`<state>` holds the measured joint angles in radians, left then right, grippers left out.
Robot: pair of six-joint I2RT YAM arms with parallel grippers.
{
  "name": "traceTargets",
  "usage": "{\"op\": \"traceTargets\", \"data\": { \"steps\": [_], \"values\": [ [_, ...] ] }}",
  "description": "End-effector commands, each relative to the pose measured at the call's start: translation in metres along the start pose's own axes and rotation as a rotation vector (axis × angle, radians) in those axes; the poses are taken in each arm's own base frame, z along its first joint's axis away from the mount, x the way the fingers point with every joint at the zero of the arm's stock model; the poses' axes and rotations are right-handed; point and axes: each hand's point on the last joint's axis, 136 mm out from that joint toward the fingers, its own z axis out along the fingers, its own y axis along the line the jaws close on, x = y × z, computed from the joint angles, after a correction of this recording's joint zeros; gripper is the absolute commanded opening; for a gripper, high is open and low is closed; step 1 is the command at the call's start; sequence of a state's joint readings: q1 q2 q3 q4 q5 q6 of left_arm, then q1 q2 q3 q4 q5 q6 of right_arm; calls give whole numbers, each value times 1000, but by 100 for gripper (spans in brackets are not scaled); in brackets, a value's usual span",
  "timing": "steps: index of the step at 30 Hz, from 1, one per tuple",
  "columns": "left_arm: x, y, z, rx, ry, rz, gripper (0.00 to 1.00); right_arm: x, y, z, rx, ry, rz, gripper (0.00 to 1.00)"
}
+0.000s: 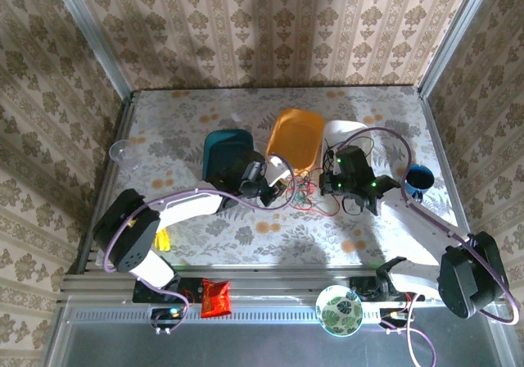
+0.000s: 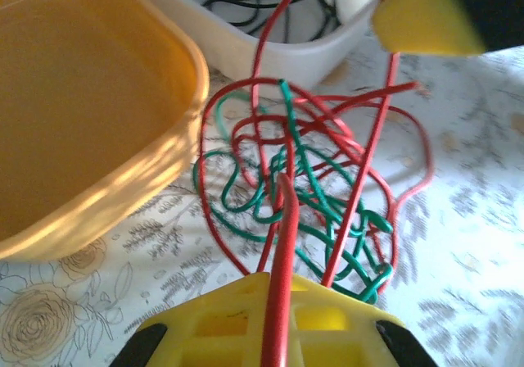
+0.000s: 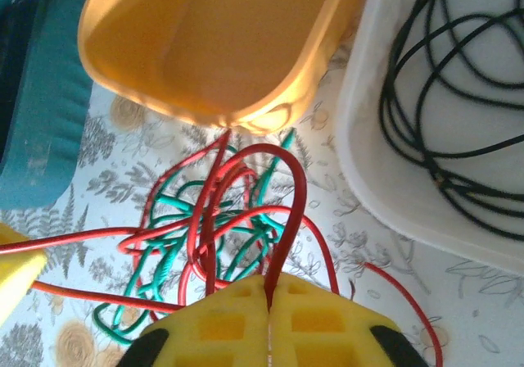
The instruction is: Untangle the cables
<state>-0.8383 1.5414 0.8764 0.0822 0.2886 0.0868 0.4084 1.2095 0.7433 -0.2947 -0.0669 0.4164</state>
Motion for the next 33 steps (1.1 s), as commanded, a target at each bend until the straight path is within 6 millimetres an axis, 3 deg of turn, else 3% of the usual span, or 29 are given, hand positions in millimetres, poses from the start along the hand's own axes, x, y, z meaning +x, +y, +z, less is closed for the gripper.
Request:
{"op": "traceTargets", "data": {
  "steps": [1,3,6,10,17,20,33],
  "values": [
    [5,-18,-16,134,74,30,0,4,2,3,-27,37,-44,38],
    [3,-19,-16,144,97,41,0,-1,10,-1,-72,16,-60,49],
    [4,-16,-11,137,115,47,0,-11,25,-9,-143,-27,-82,58],
    [2,-15,-7,136,111,50,0,-11,39,-12,-189,3,-130,59],
    [-8,-16,-15,125,78,87,0,0,53,2,-230,96,-165,59],
    [-17,-18,-27,120,49,118,0,-2,40,11,-154,96,-148,59],
    [-93,-23,-98,159,-173,140,0,9,0,29,4,137,-49,59]
  ]
}}
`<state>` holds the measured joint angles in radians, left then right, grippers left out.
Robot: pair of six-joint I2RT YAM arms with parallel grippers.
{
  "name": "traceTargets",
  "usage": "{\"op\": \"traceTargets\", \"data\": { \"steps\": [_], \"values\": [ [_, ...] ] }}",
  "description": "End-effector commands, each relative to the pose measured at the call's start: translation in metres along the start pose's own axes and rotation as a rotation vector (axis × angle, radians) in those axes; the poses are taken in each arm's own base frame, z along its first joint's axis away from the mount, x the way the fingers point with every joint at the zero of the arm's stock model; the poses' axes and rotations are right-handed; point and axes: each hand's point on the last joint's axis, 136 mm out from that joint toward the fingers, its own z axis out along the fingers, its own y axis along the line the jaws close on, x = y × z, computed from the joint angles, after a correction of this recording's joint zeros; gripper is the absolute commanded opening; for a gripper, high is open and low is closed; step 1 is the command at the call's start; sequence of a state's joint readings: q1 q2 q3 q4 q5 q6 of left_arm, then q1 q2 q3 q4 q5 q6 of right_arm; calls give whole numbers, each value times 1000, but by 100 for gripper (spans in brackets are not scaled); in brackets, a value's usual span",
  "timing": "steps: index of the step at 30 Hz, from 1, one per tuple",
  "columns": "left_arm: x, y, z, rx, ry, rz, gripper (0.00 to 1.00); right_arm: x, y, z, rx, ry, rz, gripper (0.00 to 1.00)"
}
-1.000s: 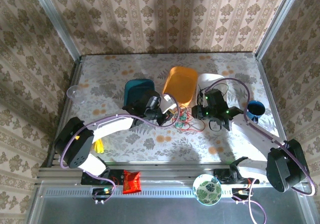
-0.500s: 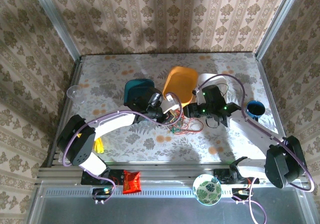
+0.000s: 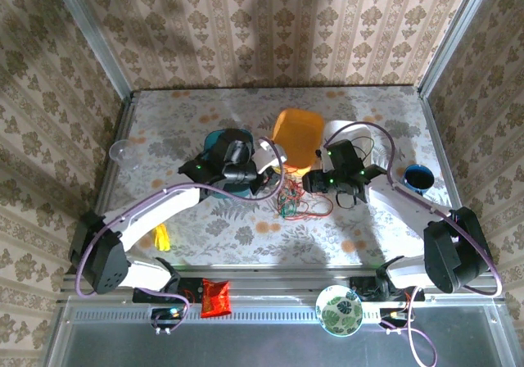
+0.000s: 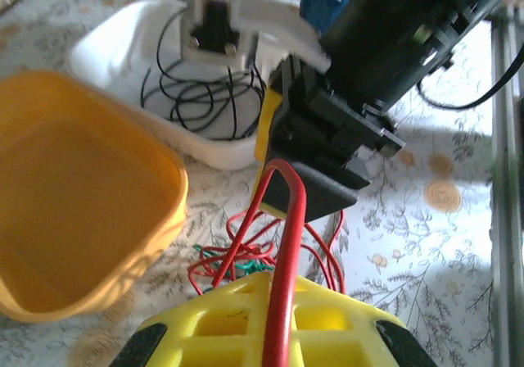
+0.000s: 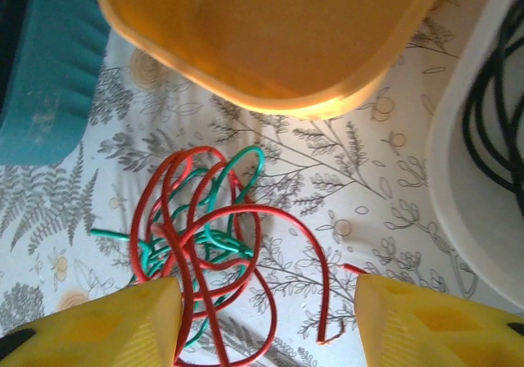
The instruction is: Untangle the cables
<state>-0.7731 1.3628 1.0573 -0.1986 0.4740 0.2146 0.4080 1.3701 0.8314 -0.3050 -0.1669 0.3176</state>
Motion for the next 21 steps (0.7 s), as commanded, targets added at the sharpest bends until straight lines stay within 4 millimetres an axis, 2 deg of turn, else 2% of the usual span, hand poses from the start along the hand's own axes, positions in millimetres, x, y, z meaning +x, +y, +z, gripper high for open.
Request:
{"op": "traceTargets", "data": {
  "steps": [1,5,9,12,15,19,21],
  "values": [
    [-30,-5,-24,46,-82,20,0,7,-17,2,74,29,53,59],
    [-65,1,-50,29,-192,45,0,16,-28,9,102,61,87,59],
    [-98,7,-77,-8,-293,90,0,15,-35,8,112,41,115,59],
    [-119,14,-93,-47,-365,122,0,5,-39,-3,109,-23,144,59],
    [-136,19,-102,-70,-422,142,0,-1,-41,-10,97,-71,165,59],
    [-150,20,-104,-56,-477,169,0,-4,-37,-17,71,-107,158,59],
    [-165,26,-113,-66,-542,176,0,-6,-37,-21,71,-136,161,59]
  ]
}}
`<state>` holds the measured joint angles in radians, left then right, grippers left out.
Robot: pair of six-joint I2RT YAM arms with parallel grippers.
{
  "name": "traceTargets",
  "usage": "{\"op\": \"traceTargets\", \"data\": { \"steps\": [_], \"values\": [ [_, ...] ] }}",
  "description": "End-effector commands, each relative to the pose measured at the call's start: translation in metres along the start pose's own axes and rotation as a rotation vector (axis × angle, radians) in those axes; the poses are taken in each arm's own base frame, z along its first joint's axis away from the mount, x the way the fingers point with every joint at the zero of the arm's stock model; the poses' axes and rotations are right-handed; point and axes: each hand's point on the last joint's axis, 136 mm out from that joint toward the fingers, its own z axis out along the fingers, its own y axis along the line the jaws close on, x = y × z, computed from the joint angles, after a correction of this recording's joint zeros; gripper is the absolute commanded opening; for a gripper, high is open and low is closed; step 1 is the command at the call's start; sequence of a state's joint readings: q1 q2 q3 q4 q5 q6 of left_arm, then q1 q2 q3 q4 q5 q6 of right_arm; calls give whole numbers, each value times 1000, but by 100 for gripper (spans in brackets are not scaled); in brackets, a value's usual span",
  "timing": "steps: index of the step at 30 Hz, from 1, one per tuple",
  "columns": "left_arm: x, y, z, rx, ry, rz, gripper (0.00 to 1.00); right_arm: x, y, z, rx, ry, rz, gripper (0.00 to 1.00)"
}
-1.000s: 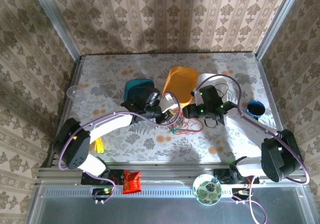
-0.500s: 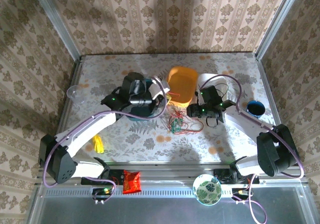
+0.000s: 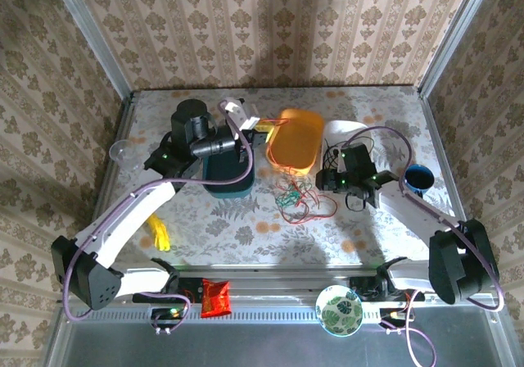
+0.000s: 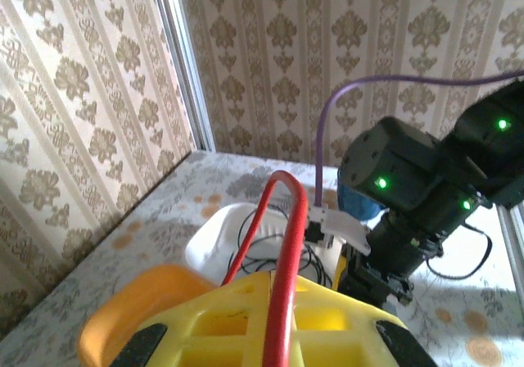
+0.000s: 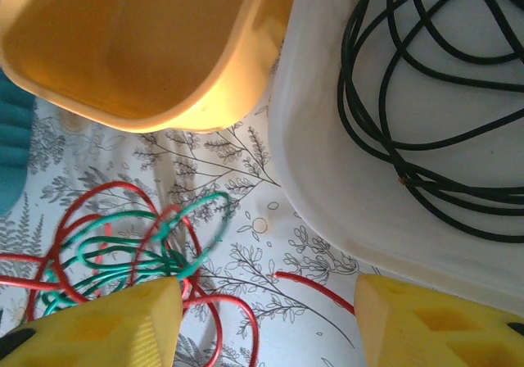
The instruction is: Untangle the cables
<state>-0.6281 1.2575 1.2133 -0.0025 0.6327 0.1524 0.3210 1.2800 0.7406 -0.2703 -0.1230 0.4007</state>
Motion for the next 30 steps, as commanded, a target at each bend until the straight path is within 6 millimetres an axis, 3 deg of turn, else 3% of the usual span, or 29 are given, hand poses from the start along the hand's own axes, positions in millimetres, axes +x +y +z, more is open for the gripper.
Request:
{"op": "traceTargets", "data": {
  "steps": [1,4,9,15,17,22,25,30],
  "values": [
    [-49,9,-5,13,-164,28,0,-9,3,-8,-23,-69,12,59],
    [-60,16,-4,31,-191,14,0,-11,25,-15,-139,-66,-36,58],
    [-45,21,3,28,-155,-8,0,-3,60,-24,-315,-3,-119,57],
    [-38,22,1,4,-149,-27,0,21,86,-8,-361,145,-244,57],
    [-37,21,-1,0,-145,-30,0,18,93,-2,-344,147,-282,57],
    [-35,21,-3,-16,-131,-28,0,15,98,26,-276,187,-318,55],
    [-42,24,-6,-49,-148,-13,0,28,90,42,-232,251,-318,45],
    [-68,63,-15,-310,-186,-17,0,54,78,55,-199,333,-291,25]
  ]
}}
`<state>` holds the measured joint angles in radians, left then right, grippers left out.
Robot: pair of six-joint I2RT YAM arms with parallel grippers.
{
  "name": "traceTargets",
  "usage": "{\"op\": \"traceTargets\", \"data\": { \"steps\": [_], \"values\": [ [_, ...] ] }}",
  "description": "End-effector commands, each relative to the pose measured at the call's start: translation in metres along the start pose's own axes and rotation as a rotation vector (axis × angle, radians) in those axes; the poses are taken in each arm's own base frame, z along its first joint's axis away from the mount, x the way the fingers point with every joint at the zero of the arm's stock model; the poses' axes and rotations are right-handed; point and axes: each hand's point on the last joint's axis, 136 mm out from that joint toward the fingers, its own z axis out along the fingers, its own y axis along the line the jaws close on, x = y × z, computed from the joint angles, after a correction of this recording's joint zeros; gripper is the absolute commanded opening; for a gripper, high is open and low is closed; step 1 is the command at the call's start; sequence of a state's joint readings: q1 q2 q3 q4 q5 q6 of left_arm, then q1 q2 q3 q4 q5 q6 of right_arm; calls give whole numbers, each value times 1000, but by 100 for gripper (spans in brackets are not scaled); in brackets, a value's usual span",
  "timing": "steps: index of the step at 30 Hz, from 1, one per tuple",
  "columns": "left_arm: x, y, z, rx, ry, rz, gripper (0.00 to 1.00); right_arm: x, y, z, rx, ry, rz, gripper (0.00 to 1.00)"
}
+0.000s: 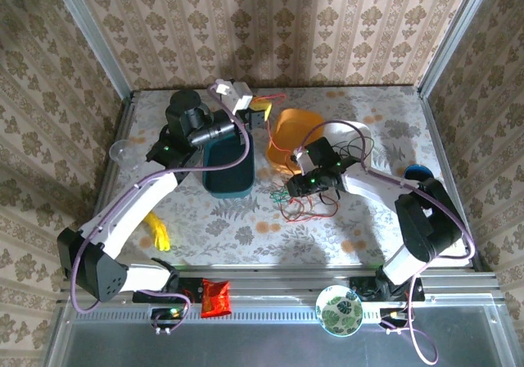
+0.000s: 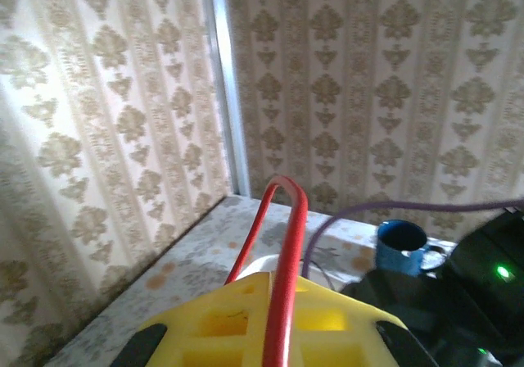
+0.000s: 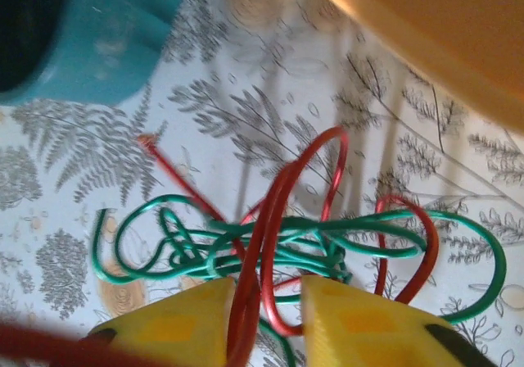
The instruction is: Untangle the cables
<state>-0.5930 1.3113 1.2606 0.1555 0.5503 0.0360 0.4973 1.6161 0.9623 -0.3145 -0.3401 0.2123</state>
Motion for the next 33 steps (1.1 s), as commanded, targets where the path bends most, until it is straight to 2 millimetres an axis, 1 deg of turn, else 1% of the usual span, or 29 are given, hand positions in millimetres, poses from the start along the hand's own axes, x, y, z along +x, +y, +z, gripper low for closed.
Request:
{"op": "traceTargets", "data": {
  "steps": [1,3,5,9,11,13,15,17,18,20,21,23,26,29,31,33],
  "values": [
    [-46,28,-11,-219,-93,25,0,22,-8,7,36,67,18,25],
    [-63,34,-15,-280,-139,47,0,28,-11,8,46,78,31,26],
    [-82,36,-19,-309,-194,70,0,33,-15,8,64,81,41,26],
    [-119,44,-37,-397,-309,91,0,41,-22,8,93,85,58,27],
    [-129,45,-41,-406,-341,99,0,43,-23,7,102,86,62,27],
    [-132,42,-36,-381,-343,108,0,43,-24,6,103,81,63,27],
    [-127,42,-29,-363,-336,108,0,41,-24,4,101,69,64,27],
    [-119,47,-20,-367,-316,105,0,36,-22,0,95,45,63,28],
    [-113,51,-15,-376,-302,110,0,33,-21,-3,89,30,65,31],
    [-100,59,-2,-389,-270,115,0,27,-19,-9,82,-2,60,44],
    [-93,64,5,-396,-257,118,0,24,-18,-14,82,-21,55,49],
    [-82,73,17,-407,-244,117,0,17,-16,-23,90,-58,46,53],
    [-65,91,35,-446,-235,108,0,7,-18,-40,124,-126,38,56],
    [-42,109,55,-479,-202,79,0,-6,-20,-64,146,-223,50,59],
    [-21,116,68,-492,-174,57,0,-12,-24,-79,153,-282,84,60],
    [3,120,81,-494,-140,33,0,-18,-30,-97,151,-351,142,61]
  ]
}}
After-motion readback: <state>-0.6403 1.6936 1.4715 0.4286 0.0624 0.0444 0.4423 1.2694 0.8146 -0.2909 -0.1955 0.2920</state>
